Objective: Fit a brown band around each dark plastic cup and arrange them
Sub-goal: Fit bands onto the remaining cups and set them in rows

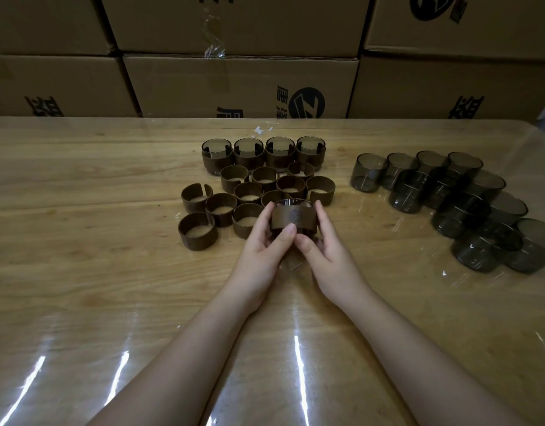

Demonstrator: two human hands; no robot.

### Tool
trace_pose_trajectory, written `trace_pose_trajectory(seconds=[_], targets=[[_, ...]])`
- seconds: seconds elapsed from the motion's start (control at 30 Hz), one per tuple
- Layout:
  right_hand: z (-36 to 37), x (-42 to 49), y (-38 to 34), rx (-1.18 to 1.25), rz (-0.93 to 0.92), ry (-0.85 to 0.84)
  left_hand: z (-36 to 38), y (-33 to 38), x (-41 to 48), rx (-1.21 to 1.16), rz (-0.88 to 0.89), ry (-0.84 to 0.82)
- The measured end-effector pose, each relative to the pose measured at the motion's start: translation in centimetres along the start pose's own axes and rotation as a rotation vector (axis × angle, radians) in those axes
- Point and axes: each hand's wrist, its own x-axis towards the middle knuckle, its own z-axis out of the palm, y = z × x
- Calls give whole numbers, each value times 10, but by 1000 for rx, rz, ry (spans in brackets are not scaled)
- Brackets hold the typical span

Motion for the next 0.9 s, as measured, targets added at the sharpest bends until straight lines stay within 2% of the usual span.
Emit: trace_pose_trajectory(seconds=[0.2,0.9], targets=[[0,1,0,-57,20,24,2,0,1,103,-8,-21],[-2,1,-2,-56,4,44,4,-1,1,139,24,38]])
